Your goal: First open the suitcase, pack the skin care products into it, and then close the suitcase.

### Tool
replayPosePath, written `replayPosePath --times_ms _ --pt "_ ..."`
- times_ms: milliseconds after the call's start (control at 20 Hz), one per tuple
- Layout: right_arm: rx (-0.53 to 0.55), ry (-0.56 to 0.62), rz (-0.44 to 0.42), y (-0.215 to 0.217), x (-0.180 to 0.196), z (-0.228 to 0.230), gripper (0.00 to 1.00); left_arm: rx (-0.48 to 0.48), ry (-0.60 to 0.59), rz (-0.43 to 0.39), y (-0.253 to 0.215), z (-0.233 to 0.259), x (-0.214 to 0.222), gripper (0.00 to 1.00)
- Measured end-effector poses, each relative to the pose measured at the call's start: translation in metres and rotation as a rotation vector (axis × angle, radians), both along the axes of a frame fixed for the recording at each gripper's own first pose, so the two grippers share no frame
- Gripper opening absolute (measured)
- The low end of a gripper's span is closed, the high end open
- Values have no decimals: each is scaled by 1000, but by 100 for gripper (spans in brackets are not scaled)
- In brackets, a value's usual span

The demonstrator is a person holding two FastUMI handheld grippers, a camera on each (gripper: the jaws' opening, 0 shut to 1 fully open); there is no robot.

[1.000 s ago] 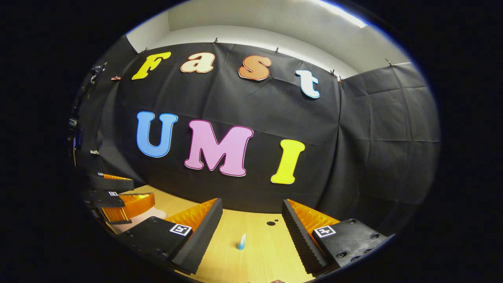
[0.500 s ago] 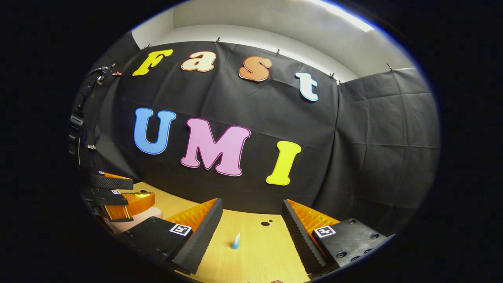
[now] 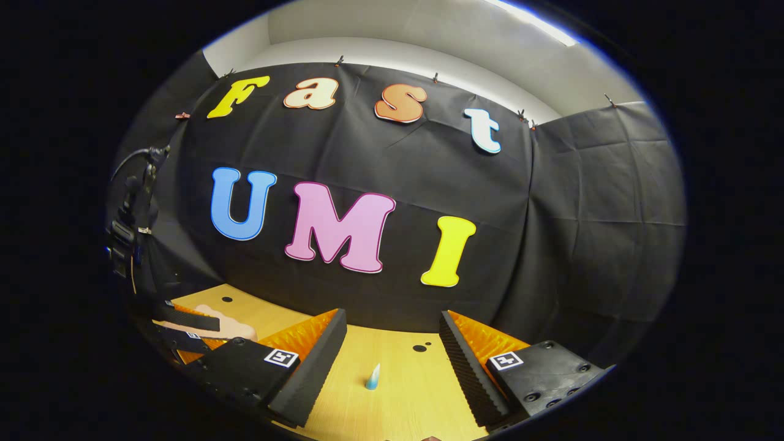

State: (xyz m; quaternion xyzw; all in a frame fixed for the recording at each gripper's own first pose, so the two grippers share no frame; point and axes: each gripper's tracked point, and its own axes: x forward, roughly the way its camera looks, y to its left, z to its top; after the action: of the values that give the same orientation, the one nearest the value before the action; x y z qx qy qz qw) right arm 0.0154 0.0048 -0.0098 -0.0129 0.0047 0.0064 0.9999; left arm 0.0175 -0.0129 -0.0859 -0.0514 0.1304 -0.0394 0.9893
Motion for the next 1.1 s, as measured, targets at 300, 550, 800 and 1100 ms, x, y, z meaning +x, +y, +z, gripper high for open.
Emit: replayPosePath --times_ms 300,550,800,1100 --pt "14 -9 103 -25 35 -21 96 -52 261 106 10 -82 37 96" --pt "61 39 100 -73 56 -47 96 -77 477 211 30 -158 81 96" --pt "63 113 68 -115 60 -80 96 -107 617 298 48 -207 111 95" --pt "84 121 49 -138 70 -87 96 22 685 299 65 -236 112 60"
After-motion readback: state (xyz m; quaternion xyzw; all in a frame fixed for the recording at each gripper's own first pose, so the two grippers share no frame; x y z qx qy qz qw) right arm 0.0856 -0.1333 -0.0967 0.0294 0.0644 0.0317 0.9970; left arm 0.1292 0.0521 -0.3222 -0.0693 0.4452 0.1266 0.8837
